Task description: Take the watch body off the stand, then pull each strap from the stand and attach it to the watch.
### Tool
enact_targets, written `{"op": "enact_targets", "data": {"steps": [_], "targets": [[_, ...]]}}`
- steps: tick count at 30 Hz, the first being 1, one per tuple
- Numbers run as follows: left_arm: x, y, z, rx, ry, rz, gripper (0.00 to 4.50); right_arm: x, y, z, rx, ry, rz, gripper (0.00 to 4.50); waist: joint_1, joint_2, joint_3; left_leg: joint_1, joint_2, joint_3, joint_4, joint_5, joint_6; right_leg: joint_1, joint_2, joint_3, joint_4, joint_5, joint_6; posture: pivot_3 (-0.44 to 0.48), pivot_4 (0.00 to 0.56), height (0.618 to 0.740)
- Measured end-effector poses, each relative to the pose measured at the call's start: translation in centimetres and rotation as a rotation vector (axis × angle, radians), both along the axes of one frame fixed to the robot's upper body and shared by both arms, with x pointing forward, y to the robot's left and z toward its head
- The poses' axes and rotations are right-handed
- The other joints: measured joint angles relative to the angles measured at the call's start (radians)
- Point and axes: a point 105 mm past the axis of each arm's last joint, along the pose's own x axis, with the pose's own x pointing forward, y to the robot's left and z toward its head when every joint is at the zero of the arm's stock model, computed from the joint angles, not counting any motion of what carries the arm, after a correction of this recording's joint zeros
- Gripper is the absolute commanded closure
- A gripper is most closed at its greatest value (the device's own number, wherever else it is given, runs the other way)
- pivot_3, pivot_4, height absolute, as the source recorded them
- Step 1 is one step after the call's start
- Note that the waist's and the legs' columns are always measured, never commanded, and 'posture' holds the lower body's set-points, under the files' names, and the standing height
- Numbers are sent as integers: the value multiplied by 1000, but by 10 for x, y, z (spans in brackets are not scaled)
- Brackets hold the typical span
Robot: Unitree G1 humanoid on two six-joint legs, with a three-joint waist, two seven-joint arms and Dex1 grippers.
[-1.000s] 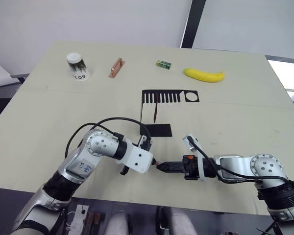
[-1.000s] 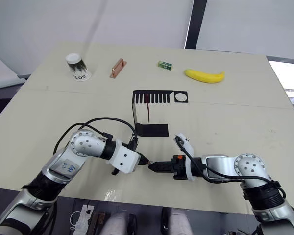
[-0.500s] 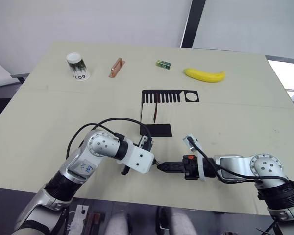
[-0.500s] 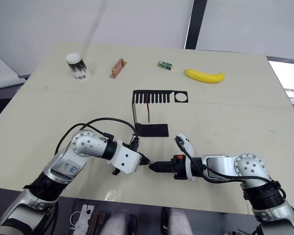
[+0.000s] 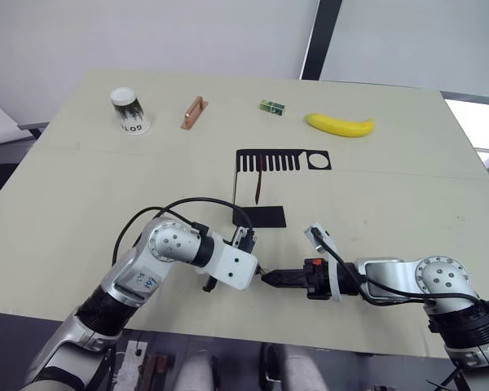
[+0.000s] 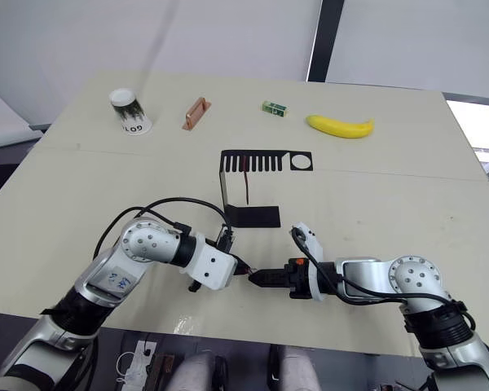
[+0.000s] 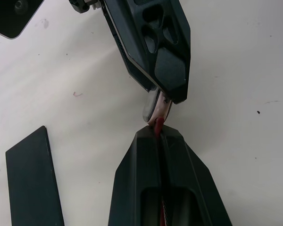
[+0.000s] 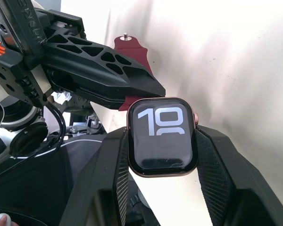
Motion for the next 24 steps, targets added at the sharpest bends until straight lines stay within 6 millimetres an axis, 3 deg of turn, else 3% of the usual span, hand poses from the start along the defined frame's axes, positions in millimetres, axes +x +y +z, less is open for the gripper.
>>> {"op": "enact_targets", "data": {"steps": [15, 19, 24], "targets": [[0, 0, -2, -7, 6, 8, 4500, 0, 0, -1, -4, -1, 0, 2967, 0, 0, 0, 0, 0, 0, 0, 0, 0, 0, 0, 0, 0, 0, 0, 0, 150, 740], [0, 0, -3, -22, 37, 32, 3148, -2, 0, -4, -9, 7, 13, 2967, 0, 0, 0, 0, 0, 0, 0, 0, 0, 0, 0, 0, 0, 0, 0, 0, 150, 740], [-3, 16, 7, -11, 9, 26, 572, -13, 7, -5, -6, 18, 75, 2967, -4, 0, 0, 0, 1, 0, 0, 0, 0, 0, 0, 0, 0, 0, 0, 0, 150, 740]]}}
